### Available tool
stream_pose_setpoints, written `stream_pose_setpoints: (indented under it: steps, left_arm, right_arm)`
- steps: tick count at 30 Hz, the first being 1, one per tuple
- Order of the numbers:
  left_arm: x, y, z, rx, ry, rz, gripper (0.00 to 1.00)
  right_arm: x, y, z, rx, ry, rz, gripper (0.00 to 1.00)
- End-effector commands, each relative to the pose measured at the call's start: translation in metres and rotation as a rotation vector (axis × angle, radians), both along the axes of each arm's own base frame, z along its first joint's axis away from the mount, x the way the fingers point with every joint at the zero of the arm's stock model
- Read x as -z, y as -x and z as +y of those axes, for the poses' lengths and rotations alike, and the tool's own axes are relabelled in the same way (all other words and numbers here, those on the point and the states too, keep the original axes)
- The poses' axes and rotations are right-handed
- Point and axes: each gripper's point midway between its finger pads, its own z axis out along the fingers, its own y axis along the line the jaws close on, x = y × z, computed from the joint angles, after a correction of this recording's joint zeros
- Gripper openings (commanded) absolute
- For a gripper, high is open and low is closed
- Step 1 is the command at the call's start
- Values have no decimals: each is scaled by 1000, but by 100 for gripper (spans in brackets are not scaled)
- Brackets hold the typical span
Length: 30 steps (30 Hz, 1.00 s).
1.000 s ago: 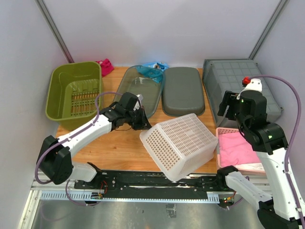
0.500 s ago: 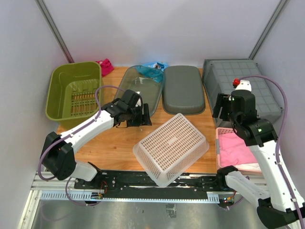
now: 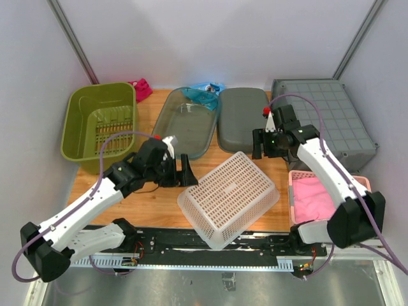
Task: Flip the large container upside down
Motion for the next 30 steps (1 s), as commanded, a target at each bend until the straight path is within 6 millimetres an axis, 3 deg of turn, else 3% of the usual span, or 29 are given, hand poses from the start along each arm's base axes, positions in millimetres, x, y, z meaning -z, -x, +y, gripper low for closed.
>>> stream_pose_setpoints:
  steps: [1, 7, 11, 13, 16, 22, 25, 30]
  left_arm:
    - [23, 55, -4, 43, 42, 181, 87]
    - [36, 75, 4, -13, 95, 246, 93]
    - [45, 81, -3, 18, 120, 288, 95]
    - [37, 80, -14, 52, 186, 267, 95]
    - [30, 82, -27, 91, 280, 271, 95]
    - [51, 81, -29, 76, 282, 300, 95]
    - [51, 78, -32, 64, 321, 291, 95]
    - [51, 74, -41, 80, 373, 267, 95]
  right_arm:
    - [-5, -18, 31, -68, -108, 14, 71]
    - [14, -33, 57, -99, -72, 68, 68]
    - [27, -41, 69, -83, -88, 101, 63]
    - [31, -44, 73, -66, -89, 103, 61]
    - [37, -46, 69, -22, -73, 115, 52]
    - [53, -43, 58, 53, -34, 134, 44]
    - [57, -36, 45, 108, -2, 130, 43]
    - [51, -29, 41, 156, -45, 114, 40]
